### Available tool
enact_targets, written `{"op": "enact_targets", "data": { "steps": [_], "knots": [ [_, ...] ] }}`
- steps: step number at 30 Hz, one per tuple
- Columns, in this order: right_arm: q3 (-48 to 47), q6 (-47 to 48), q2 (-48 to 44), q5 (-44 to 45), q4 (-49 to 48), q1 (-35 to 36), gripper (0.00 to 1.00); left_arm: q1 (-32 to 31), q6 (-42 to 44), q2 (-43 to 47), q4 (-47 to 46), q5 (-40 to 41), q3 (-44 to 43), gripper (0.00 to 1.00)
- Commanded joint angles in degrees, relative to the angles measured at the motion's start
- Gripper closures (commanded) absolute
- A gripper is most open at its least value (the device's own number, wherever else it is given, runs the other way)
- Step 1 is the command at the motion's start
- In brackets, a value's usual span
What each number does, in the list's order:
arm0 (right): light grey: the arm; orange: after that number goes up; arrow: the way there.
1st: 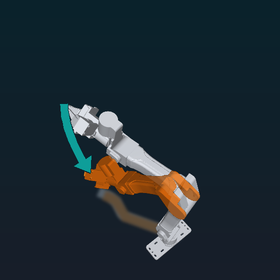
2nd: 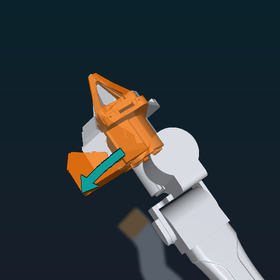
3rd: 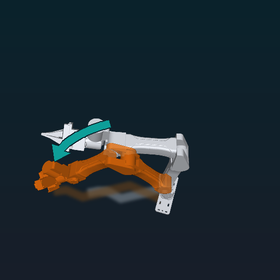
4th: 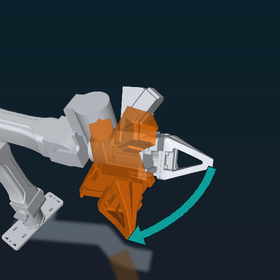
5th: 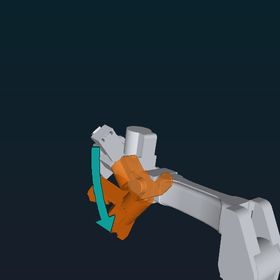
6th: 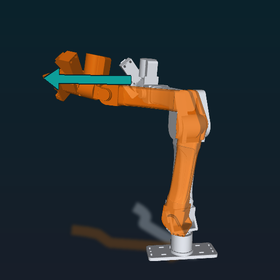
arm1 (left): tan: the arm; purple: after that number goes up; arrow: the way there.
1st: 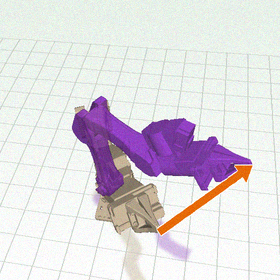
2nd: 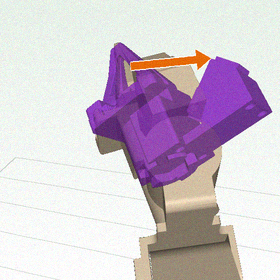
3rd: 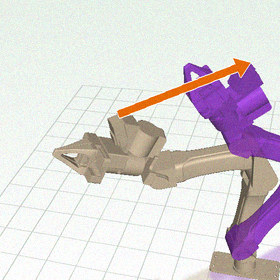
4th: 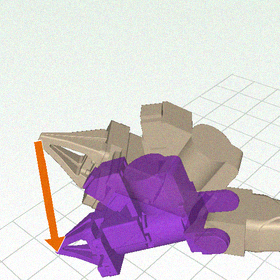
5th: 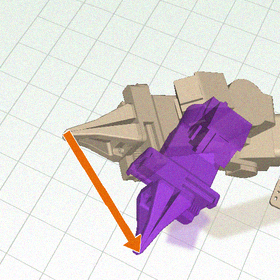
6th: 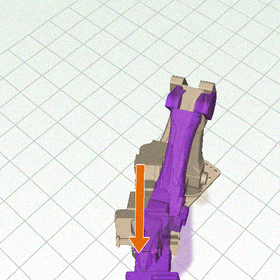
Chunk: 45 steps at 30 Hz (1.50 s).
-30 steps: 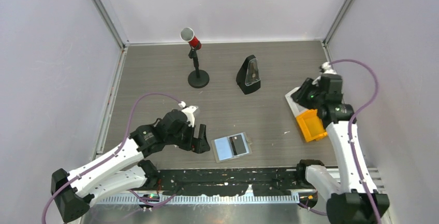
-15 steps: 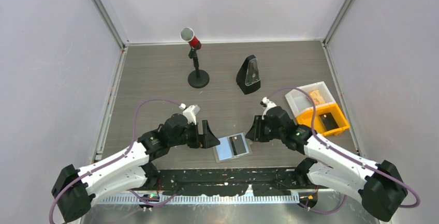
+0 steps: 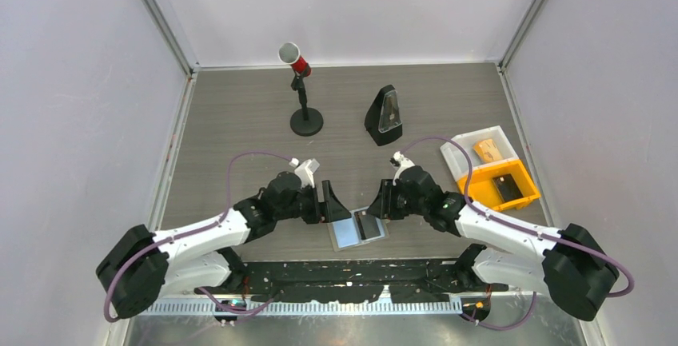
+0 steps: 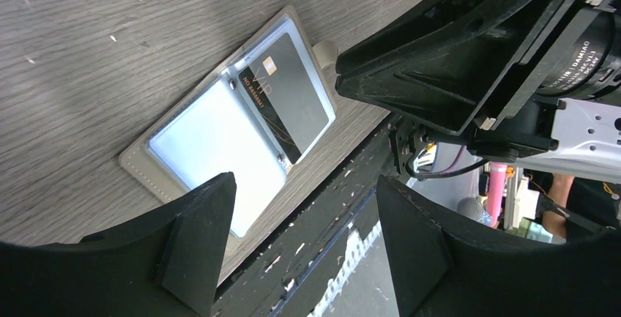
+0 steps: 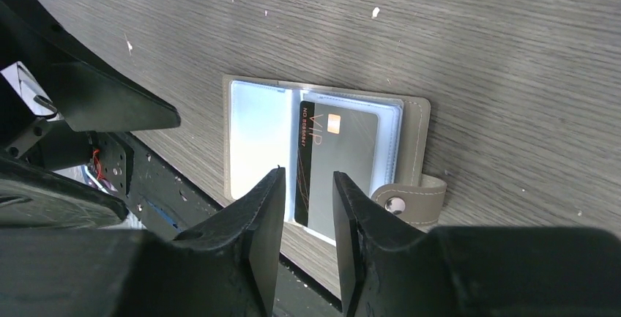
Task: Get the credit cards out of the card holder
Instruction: Remove the credit card from the card holder.
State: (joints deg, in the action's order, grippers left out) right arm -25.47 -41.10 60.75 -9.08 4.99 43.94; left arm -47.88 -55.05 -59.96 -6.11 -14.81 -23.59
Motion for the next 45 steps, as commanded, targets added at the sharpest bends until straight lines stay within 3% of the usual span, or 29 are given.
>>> {"op": "enact_targets", "data": {
  "steps": [1,7,22,37,45],
  "knots": [
    [-0.9,-0.6,1.1,1.2,-3.2,0.4,0.62,0.2,-1.5,-4.0,-9.4,-3.7,-1.7,0.28],
    [1.2,-0.7,1.1,4.6,-2.8,0.6,0.62,0.2,-1.7,-8.6,-12.1,-4.5,-1.9,0.31],
    [5.8,-3.0,5.6,2.7,-9.9,0.7,0.67,0.2,-2.0,-18.8,-19.7,-6.0,-1.5,0.44],
    [3.9,-2.0,-0.1,9.9,0.7,0.8,0.67,0.2,-0.3,-21.7,-18.7,-4.6,-1.7,0.46],
    [4.7,-2.1,1.4,10.8,0.2,1.0,0.67,0.2,-0.4,-21.8,-18.6,-4.6,-1.9,0.47]
  ]
}}
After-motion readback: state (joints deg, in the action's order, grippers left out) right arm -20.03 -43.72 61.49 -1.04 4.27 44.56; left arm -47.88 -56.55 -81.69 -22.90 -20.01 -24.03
